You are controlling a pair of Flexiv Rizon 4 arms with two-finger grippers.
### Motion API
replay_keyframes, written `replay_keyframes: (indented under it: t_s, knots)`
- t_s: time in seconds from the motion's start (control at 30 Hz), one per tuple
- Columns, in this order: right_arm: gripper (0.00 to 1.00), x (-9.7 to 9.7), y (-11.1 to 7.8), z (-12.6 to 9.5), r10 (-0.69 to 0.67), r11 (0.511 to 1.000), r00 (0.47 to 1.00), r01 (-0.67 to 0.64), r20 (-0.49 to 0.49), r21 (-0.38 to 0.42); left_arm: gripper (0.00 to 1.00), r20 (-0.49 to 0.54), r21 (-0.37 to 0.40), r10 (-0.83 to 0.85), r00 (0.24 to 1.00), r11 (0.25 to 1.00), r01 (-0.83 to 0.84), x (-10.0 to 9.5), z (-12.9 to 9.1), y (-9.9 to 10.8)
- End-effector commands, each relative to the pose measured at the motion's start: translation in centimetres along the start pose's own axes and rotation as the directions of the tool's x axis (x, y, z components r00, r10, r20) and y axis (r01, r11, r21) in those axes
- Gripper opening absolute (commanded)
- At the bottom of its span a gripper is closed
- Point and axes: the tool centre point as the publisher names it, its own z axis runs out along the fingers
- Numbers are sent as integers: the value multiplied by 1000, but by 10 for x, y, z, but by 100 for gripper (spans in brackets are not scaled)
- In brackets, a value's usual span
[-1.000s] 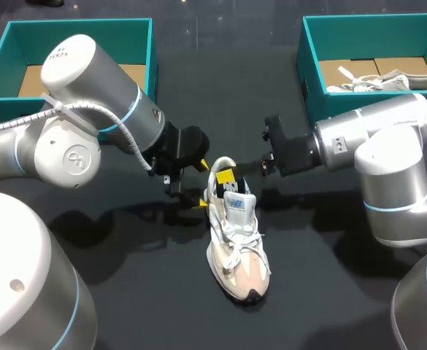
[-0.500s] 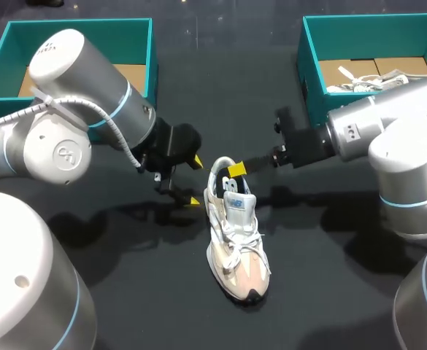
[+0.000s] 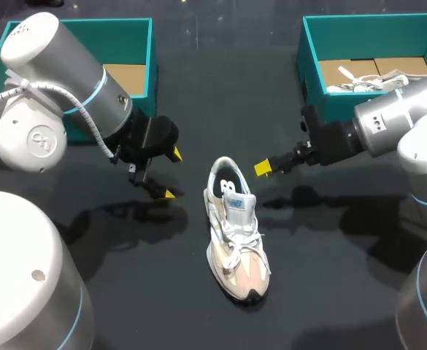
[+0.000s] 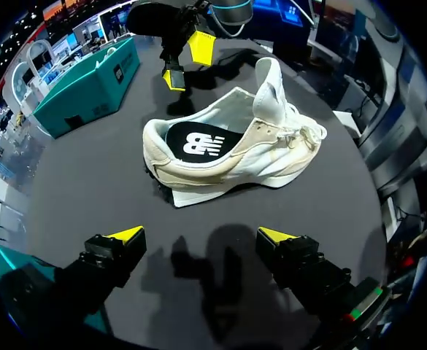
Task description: Take the shoe out of the shoebox, open the shoe tongue, remove and reinsert the insole, then place the shoe into the shoebox
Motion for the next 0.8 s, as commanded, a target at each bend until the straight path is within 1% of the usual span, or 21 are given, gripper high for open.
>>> replay_keyframes:
  t_s: [0.03,0.17,0.27,0.5,0.6,0.63,0.67,0.73,0.8]
  knots:
    - [62,5,0,-21,21,999,999,-22,37,35,100,2,-4,2,1000,1000,-2,4,-19,8]
    - [59,4,0,-30,55,996,995,-61,84,69,100,-9,-12,16,1000,1000,-16,6,-29,15]
    - [50,5,0,-40,79,991,988,-92,135,93,100,-14,-11,34,999,999,-34,6,-38,19]
    - [46,9,1,-61,118,981,971,-146,209,125,100,-20,-10,73,997,997,-73,6,-60,30]
    - [41,10,0,-68,138,975,957,-176,254,134,100,-24,-18,88,996,996,-89,5,-66,36]
    - [36,11,1,-70,143,973,954,-184,262,138,100,-25,-21,93,995,995,-93,6,-69,39]
    - [25,13,1,-72,144,972,951,-188,273,141,100,-27,-21,97,995,995,-97,6,-72,40]
    - [0,16,2,-75,146,969,945,-196,294,148,100,-24,-19,100,995,995,-101,5,-78,41]
    - [0,21,3,-77,151,965,932,-211,329,157,100,-21,-15,109,994,994,-109,6,-84,44]
